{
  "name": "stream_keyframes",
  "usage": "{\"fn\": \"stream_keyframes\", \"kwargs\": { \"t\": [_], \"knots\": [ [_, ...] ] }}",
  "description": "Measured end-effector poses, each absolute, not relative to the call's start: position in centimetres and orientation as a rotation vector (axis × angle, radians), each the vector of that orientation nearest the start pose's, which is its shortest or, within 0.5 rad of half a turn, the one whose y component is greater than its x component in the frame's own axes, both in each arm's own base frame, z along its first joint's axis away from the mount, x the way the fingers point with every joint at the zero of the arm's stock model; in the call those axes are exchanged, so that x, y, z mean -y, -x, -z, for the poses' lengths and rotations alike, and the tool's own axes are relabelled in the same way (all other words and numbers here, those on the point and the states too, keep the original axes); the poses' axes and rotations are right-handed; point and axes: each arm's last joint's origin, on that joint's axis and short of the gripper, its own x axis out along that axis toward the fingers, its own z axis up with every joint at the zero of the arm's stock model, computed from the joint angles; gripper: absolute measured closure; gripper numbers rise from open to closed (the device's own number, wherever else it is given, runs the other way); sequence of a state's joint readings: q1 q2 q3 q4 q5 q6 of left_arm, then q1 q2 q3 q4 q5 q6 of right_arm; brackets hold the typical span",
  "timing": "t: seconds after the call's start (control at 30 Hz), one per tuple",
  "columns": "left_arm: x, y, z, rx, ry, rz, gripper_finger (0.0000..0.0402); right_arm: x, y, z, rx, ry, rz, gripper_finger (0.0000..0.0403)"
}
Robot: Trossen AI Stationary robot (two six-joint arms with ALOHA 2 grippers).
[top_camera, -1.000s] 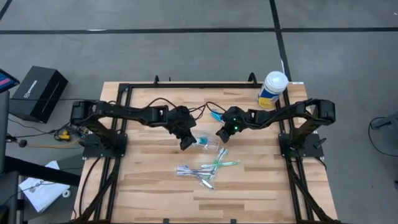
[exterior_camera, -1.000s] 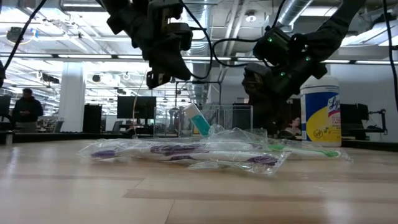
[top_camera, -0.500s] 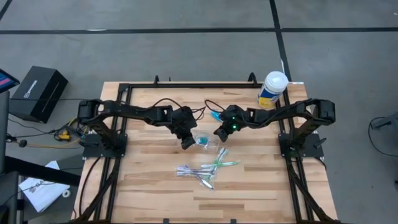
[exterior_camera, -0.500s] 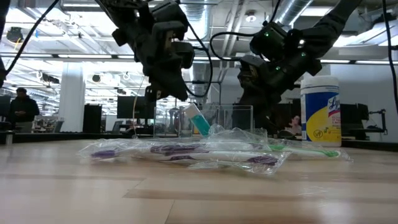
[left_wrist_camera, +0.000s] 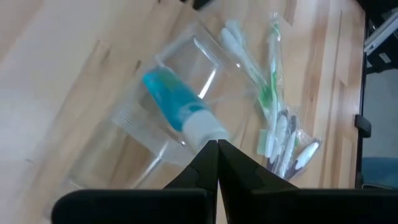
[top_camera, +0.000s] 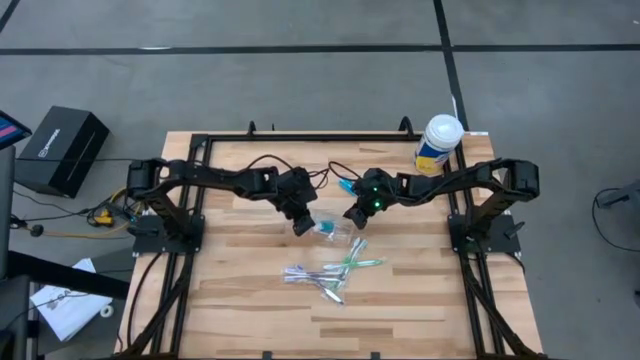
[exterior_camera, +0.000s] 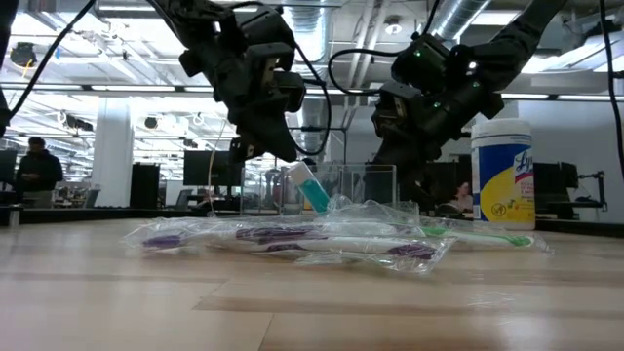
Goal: Pick & Place toothbrushing station
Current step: Adjust the transparent organizer on the table
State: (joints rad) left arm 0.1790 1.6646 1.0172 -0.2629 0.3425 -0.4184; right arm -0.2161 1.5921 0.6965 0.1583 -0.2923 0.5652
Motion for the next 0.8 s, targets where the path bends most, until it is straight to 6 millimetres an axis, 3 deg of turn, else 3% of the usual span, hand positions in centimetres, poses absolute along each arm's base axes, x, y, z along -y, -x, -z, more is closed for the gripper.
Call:
{"fn": "stream_keyframes", "kwargs": {
  "t": [0.27,0.5,0.8],
  "knots": [
    [-5.5,-33.2,-19.3,-0.884,0.63,-0.033,0.0401,5.5,-29.1,-15.0,-0.723,-0.722,0.103,0.0344],
    [-4.5,-33.1,-19.3,-0.913,0.648,0.076,0.0402,6.0,-29.0,-15.0,-0.718,-0.723,0.107,0.0344],
    [-5.1,-33.0,-19.0,-0.92,0.633,0.015,0.0402,6.4,-28.9,-15.0,-0.715,-0.724,0.102,0.0344]
  ]
}}
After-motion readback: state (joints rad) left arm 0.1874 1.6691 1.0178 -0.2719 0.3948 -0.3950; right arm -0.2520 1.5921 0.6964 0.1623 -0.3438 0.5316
